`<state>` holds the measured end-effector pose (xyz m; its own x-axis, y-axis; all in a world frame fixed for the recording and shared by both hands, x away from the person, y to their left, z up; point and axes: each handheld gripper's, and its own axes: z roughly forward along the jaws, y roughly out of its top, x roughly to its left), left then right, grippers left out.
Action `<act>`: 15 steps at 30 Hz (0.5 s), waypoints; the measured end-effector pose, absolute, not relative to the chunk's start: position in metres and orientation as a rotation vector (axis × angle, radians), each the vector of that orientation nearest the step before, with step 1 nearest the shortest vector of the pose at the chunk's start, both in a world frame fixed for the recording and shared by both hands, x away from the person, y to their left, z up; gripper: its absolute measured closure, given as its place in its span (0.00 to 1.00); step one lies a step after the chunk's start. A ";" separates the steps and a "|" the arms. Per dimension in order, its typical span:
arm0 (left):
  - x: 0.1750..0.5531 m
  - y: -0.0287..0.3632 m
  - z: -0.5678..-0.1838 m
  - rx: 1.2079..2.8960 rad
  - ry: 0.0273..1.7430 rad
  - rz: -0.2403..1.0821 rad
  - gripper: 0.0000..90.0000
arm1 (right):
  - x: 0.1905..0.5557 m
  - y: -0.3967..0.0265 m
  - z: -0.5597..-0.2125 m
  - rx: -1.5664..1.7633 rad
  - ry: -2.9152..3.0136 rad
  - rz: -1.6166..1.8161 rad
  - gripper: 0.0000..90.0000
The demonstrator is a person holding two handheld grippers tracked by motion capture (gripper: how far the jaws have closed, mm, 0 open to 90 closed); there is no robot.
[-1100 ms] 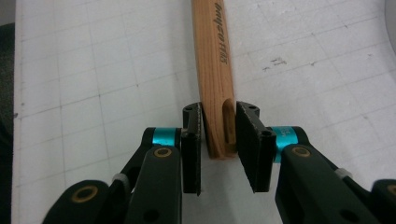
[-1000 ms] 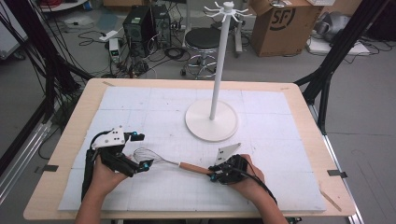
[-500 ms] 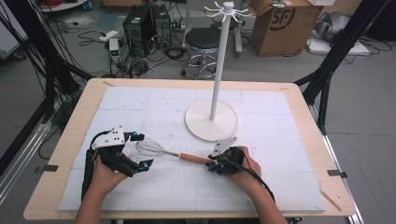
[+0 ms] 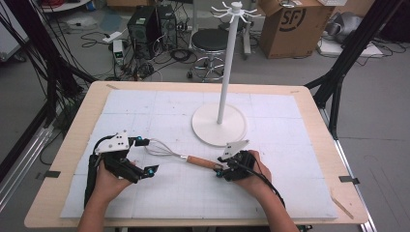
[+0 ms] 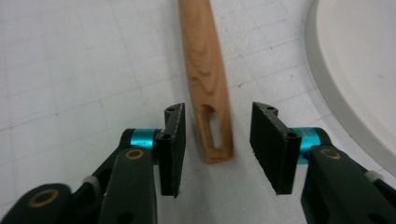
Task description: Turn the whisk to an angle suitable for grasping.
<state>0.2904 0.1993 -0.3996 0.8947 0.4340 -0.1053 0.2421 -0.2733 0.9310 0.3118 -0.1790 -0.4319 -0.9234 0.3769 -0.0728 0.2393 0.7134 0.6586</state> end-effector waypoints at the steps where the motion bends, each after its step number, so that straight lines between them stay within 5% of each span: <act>1: 0.291 0.200 -0.400 1.869 0.500 0.202 0.02 | 0.311 -0.181 -0.429 0.506 2.717 1.032 0.56; 8: 0.291 0.200 -0.400 1.866 0.498 0.197 0.02 | 0.301 -0.216 -0.409 0.627 2.597 1.287 0.36; 15: 0.291 0.200 -0.400 1.868 0.500 0.196 0.02 | 0.288 -0.250 -0.396 0.677 2.511 1.445 0.28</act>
